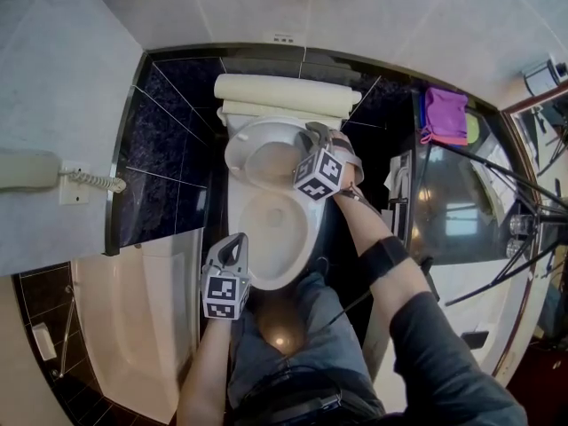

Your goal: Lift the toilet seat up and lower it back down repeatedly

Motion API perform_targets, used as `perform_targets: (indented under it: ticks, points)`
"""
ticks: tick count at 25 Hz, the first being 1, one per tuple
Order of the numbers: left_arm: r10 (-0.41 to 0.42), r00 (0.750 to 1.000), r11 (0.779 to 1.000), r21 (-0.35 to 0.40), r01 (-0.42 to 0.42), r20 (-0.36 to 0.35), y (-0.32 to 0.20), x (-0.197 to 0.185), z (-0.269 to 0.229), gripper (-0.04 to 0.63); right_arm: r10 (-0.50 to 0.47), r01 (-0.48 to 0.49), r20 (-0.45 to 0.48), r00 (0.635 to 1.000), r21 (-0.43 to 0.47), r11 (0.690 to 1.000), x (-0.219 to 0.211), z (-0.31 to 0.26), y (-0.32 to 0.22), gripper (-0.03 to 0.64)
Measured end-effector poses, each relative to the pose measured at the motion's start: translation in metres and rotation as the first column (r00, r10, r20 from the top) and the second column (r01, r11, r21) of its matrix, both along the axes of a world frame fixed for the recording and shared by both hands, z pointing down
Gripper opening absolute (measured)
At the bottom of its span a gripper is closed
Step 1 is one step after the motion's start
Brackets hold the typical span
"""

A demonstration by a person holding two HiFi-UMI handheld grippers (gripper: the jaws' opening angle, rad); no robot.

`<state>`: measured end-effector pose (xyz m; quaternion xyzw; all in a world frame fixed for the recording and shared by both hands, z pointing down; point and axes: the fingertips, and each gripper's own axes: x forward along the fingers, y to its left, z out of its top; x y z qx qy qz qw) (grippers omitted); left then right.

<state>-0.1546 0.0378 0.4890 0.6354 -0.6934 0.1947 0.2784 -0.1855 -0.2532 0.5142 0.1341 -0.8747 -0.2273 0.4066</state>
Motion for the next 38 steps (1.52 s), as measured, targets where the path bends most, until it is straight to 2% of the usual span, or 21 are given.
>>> perform_targets:
  ticks: [8, 14, 22, 38]
  points:
    - [0.018, 0.999, 0.999, -0.038, -0.020, -0.029, 0.001, 0.005, 0.014, 0.000, 0.004, -0.004, -0.015, 1.000, -0.007, 1.000, 0.002, -0.003, 0.007, 0.106]
    - [0.029, 0.998, 0.997, -0.073, -0.033, -0.055, 0.014, 0.012, 0.031, 0.000, -0.016, 0.016, -0.020, 1.000, 0.005, 1.000, 0.016, -0.010, 0.036, 0.101]
    - [0.062, 0.996, 0.993, -0.094, -0.068, -0.061, 0.031, 0.021, 0.047, 0.000, -0.025, 0.025, -0.012, 1.000, 0.040, 0.999, 0.049, -0.020, 0.099, 0.091]
    - [0.082, 0.995, 0.995, -0.056, -0.084, -0.050, 0.057, 0.041, 0.086, 0.000, -0.033, 0.038, -0.048, 0.998, 0.098, 0.994, 0.120, 0.011, 0.241, 0.084]
